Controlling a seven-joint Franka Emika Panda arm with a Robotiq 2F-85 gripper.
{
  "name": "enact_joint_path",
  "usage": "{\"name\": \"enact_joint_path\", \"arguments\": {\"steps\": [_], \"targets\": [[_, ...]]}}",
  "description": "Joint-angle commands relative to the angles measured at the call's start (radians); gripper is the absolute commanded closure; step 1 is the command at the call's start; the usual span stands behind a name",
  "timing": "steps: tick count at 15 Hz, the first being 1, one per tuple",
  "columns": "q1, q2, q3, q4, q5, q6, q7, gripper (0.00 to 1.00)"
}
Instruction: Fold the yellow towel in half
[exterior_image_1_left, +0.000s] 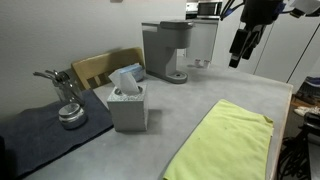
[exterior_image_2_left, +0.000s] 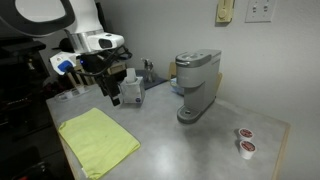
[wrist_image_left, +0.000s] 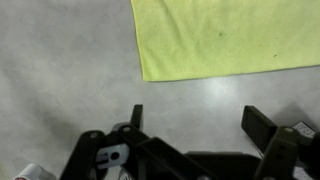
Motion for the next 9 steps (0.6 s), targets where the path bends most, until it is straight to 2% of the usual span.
{"name": "enact_joint_path", "arguments": {"steps": [1, 3, 6, 7, 8, 9], "targets": [[-0.015, -0.014, -0.016, -0.025, 0.009, 0.02, -0.002, 0.0], [-0.034, -0.021, -0.043, -0.046, 0.011, 0.036, -0.014, 0.0], [-0.094, -0.038, -0.13, -0.109, 0.007, 0.076, -0.08, 0.0], [-0.11, -0.037, -0.168, -0.124, 0.018, 0.082, -0.135, 0.0], [-0.122, -0.03, -0.224, -0.14, 0.044, 0.084, -0.242, 0.0], [-0.1, -0.012, -0.153, -0.085, 0.014, 0.046, -0.117, 0.0]]}}
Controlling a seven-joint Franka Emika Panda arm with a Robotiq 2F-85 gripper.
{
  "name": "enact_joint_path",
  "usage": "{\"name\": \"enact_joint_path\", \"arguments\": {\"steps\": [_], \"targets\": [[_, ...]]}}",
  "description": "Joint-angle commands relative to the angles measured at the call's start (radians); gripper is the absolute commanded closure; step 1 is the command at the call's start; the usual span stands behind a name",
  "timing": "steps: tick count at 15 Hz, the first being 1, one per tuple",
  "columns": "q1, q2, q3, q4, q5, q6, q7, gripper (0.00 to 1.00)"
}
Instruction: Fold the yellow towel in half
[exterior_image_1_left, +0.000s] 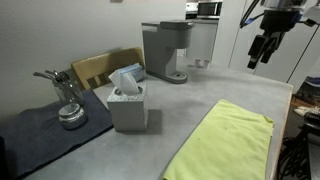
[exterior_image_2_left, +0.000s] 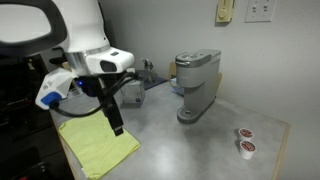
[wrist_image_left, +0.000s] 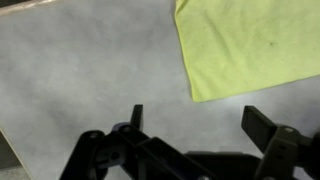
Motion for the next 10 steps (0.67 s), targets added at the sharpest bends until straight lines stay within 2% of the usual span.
{"name": "enact_joint_path", "arguments": {"steps": [1, 3, 6, 10], "targets": [[-0.027, 0.0, -0.025, -0.016, 0.015, 0.003, -0.063, 0.0], [-0.042, -0.002, -0.057, -0.031, 0.019, 0.008, -0.111, 0.0], [-0.038, -0.006, -0.05, -0.031, 0.022, 0.009, -0.111, 0.0], [-0.036, 0.028, -0.023, -0.03, 0.013, 0.041, -0.033, 0.0]]}}
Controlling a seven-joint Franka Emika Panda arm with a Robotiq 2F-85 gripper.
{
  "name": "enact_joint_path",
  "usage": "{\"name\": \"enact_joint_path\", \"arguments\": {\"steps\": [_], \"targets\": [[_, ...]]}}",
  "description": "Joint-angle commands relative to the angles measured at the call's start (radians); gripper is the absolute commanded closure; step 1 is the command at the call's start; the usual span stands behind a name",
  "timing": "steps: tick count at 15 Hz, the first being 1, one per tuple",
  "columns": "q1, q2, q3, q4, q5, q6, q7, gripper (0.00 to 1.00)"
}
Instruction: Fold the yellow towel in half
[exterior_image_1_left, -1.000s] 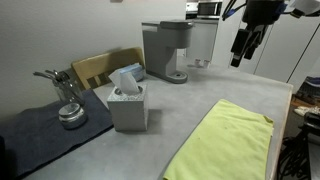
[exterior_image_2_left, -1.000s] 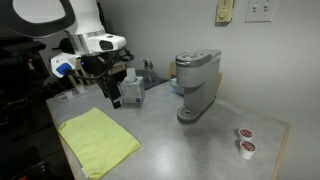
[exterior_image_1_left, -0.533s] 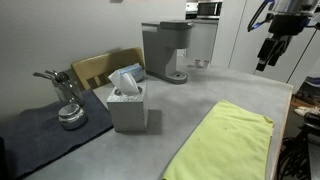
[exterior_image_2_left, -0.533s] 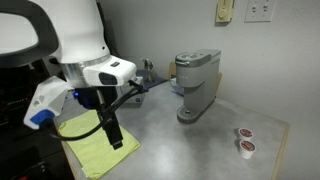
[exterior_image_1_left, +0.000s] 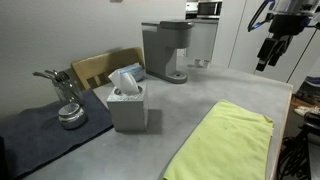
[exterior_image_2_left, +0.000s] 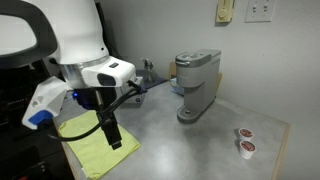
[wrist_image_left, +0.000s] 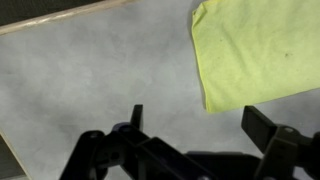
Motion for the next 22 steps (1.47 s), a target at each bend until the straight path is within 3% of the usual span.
{"name": "enact_joint_path", "arguments": {"steps": [1, 9, 11, 12, 15, 16, 18, 22], "targets": [[-0.007, 0.039, 0.036, 0.002, -0.002, 0.031, 0.055, 0.0], [0.016, 0.137, 0.0, 0.034, 0.121, 0.012, -0.103, 0.0], [0.023, 0.161, -0.021, 0.052, 0.177, -0.021, -0.233, 0.0], [0.063, 0.161, -0.059, 0.059, 0.207, -0.052, -0.323, 0.0], [0.029, 0.211, -0.059, 0.109, 0.25, -0.129, -0.546, 0.0], [0.021, 0.154, -0.03, 0.053, 0.214, -0.074, -0.422, 0.0], [0.014, 0.175, -0.035, 0.076, 0.227, -0.102, -0.494, 0.0], [0.019, 0.201, -0.027, 0.077, 0.257, -0.051, -0.479, 0.0]]}}
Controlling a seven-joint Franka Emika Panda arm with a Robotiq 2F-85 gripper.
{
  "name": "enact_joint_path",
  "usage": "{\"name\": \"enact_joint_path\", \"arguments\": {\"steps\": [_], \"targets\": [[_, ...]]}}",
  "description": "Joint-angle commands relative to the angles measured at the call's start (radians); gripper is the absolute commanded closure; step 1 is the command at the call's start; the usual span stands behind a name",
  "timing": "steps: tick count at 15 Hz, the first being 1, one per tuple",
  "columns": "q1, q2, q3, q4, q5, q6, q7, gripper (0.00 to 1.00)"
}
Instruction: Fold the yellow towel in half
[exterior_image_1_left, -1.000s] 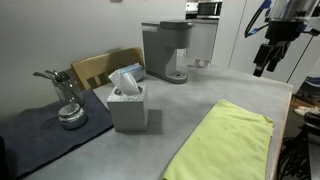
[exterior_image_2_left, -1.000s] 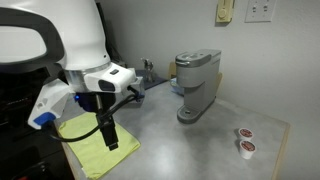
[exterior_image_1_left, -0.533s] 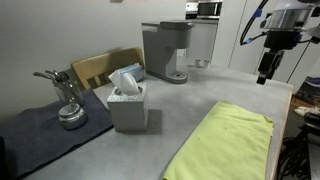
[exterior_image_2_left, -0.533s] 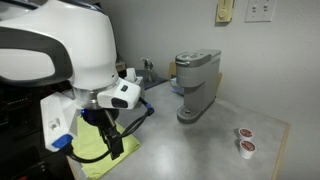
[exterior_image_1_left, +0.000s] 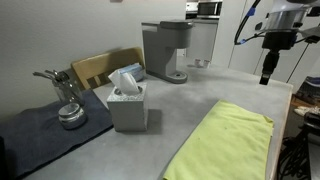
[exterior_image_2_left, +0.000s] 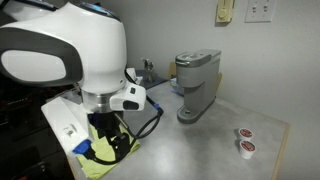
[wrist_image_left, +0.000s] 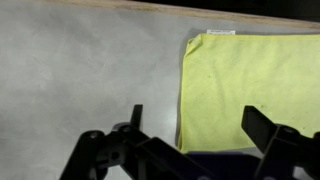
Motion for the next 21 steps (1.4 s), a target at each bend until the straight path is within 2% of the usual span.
{"name": "enact_joint_path", "arguments": {"steps": [1, 4, 7, 15, 21], "targets": [[-0.012, 0.026, 0.029, -0.008, 0.051, 0.063, 0.03, 0.0], [0.005, 0.064, 0.048, -0.011, 0.192, 0.072, -0.016, 0.0], [0.002, 0.107, 0.085, -0.007, 0.273, 0.075, -0.03, 0.0], [-0.03, 0.19, 0.136, 0.018, 0.228, 0.141, -0.021, 0.0], [-0.047, 0.222, 0.161, 0.04, 0.247, 0.154, -0.026, 0.0]]}}
